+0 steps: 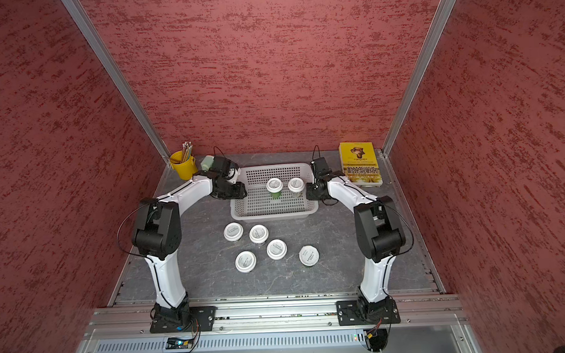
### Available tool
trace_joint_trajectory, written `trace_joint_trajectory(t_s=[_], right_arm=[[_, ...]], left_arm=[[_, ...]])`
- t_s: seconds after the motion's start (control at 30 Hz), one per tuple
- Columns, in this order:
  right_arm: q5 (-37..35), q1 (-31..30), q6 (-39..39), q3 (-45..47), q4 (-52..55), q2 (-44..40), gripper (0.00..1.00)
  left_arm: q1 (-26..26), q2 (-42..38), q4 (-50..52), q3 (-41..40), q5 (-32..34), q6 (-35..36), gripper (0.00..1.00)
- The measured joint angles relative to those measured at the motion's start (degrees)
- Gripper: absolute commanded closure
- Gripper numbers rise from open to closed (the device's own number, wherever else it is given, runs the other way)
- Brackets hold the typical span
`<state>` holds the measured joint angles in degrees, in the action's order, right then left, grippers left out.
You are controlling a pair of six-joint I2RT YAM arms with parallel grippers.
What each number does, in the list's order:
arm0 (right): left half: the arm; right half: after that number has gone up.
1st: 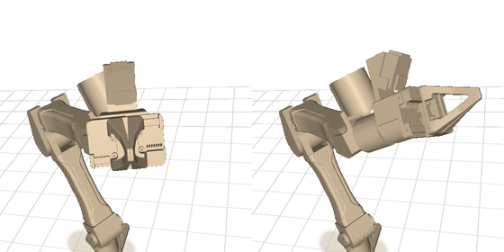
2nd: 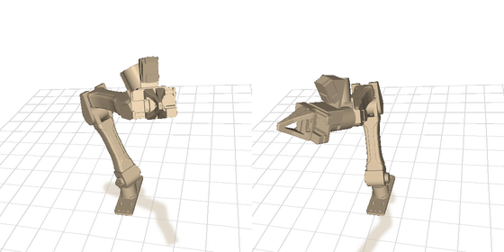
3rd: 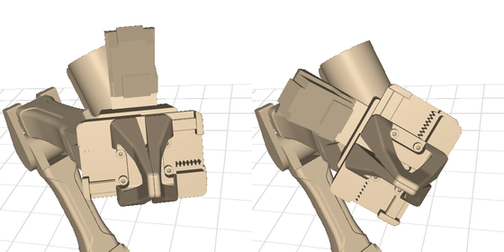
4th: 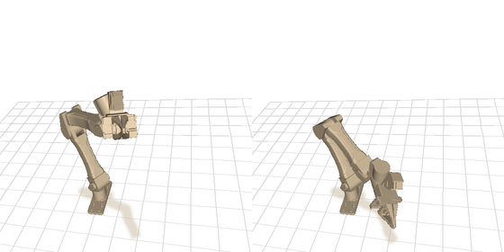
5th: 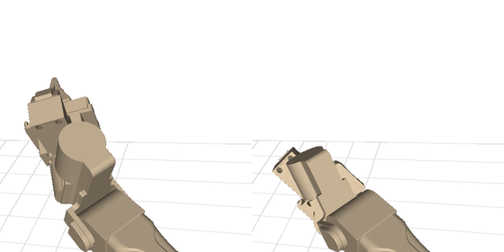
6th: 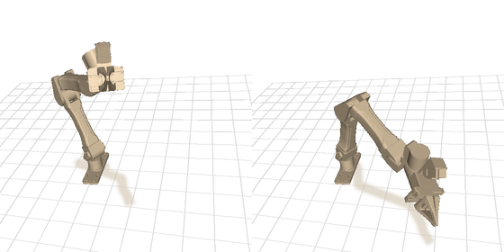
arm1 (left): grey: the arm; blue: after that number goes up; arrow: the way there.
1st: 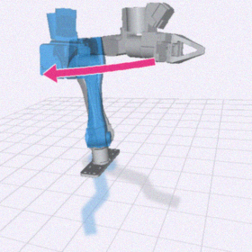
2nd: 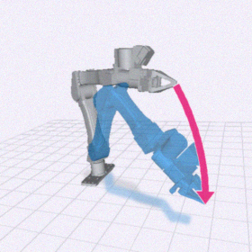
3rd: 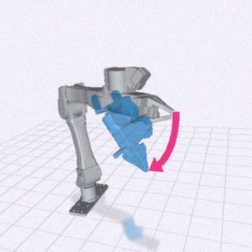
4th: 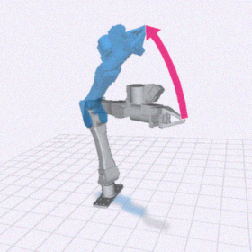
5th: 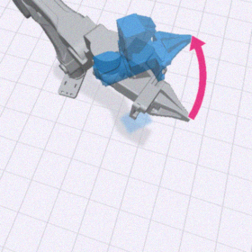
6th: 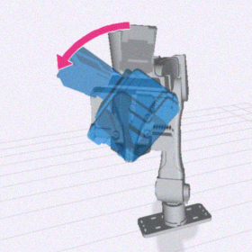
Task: Put the yogurt in the basket
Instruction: Adjust the basket at the center of the board, then pick up the yogurt from the center of the board.
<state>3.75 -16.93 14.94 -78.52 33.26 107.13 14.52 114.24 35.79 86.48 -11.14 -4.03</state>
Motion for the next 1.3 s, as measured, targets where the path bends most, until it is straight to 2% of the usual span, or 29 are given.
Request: trace_joint_trajectory(t_s=[0.07,0.1,0.2,0.27,0.37,0.4,0.5,0.53,0.63,0.7,1.07,1.3], right_arm=[[-0.2,-0.2,0.2,0.0,-0.1,0.0,0.79],[-0.2,-0.2,0.2,0.0,-0.1,0.0,0.74],[-0.9,-0.5,-0.6,0.0,0.0,0.0,0.48],[-1.6,-0.9,-1.0,0.0,0.0,0.0,0.35],[-2.5,-1.0,-1.6,-0.1,0.2,0.0,0.23],[-2.8,-1.0,-1.9,-0.1,0.2,0.0,0.16],[-3.3,-1.0,-2.6,-0.4,0.6,0.0,0.07],[-3.4,-1.0,-2.8,-0.7,0.6,0.0,0.04],[-3.5,-1.0,-3.6,-1.9,0.8,0.0,0.02],[-3.5,-1.0,-3.9,-2.7,0.8,0.0,0.02],[-3.6,-1.3,-5.6,-4.6,2.6,-4.2,0.02],[-4.1,-1.6,-6.8,-5.0,5.0,-11.5,0.02]], left_arm=[[0.0,0.0,0.2,0.3,0.1,0.0,0.46],[0.0,0.1,0.3,0.4,0.0,0.0,0.46],[0.0,0.1,0.3,0.8,-0.1,0.0,0.46],[0.0,0.1,0.2,1.1,-0.4,0.0,0.45],[0.1,0.1,0.2,1.2,-0.4,0.1,0.38],[0.1,0.1,0.2,1.2,-0.3,0.2,0.35],[0.3,0.1,-0.2,1.2,0.3,0.6,0.29],[0.3,0.1,-0.4,1.2,0.6,0.8,0.22],[0.4,0.1,-1.1,1.3,1.3,1.0,0.06],[0.4,0.0,-1.6,1.4,2.1,1.2,0.00],[0.9,-3.5,-3.9,2.4,6.2,2.6,0.00],[0.9,-14.0,-4.3,2.3,10.5,3.4,0.00]])
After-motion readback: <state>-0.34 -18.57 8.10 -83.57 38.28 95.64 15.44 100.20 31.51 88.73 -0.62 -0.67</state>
